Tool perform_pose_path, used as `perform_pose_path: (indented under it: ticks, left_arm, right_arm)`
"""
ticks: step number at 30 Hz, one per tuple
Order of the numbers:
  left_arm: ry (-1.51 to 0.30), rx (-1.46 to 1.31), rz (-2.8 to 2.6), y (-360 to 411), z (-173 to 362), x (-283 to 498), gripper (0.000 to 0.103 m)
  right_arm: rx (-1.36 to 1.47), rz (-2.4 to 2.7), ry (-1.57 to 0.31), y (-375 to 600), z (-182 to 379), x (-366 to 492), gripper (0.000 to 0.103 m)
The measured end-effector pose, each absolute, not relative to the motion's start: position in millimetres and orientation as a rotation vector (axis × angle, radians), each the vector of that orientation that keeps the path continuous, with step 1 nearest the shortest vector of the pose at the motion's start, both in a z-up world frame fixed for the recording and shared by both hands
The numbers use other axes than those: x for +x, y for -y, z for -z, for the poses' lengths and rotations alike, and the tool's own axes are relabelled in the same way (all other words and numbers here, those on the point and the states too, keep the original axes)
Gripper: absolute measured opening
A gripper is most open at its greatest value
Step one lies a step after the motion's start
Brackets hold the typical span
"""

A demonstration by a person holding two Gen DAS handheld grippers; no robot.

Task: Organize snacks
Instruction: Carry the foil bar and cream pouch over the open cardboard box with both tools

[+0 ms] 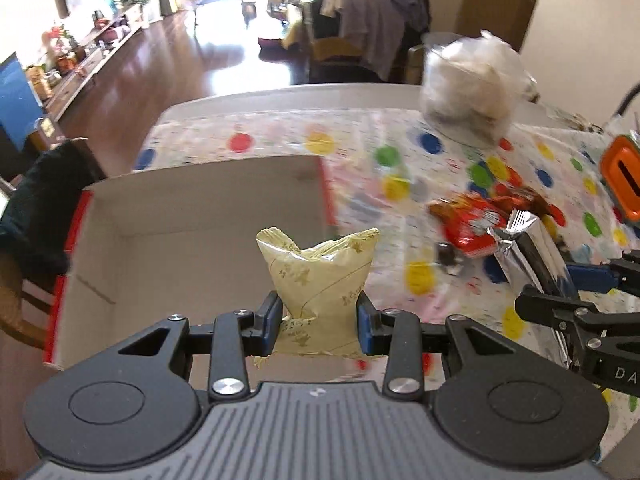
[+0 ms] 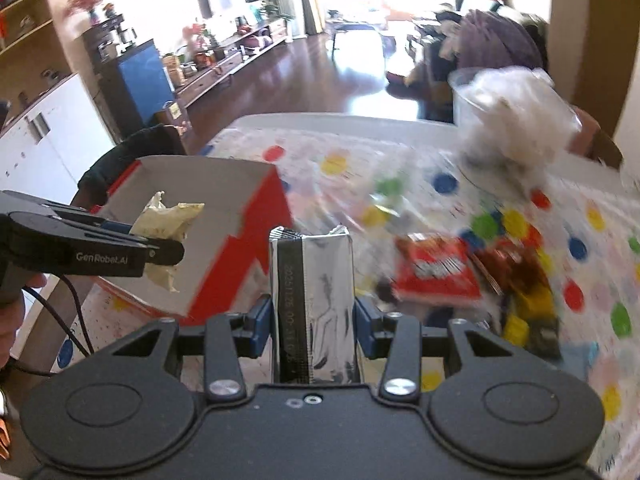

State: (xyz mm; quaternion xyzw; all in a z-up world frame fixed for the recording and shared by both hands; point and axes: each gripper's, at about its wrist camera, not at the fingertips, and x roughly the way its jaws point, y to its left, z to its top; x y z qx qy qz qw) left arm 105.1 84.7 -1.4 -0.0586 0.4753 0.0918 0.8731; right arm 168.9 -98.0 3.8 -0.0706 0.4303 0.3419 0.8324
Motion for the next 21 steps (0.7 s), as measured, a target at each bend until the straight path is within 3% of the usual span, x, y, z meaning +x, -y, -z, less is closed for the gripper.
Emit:
perform_pose_path:
  ticks: [21]
  left_arm:
    - [-1.073, -0.168, -0.369, -247.3, 22.9, 110.8, 0.037]
  right_arm:
    - [-0.248, -0.812, -0.951, -85.0, 14.9, 191.8, 0.041]
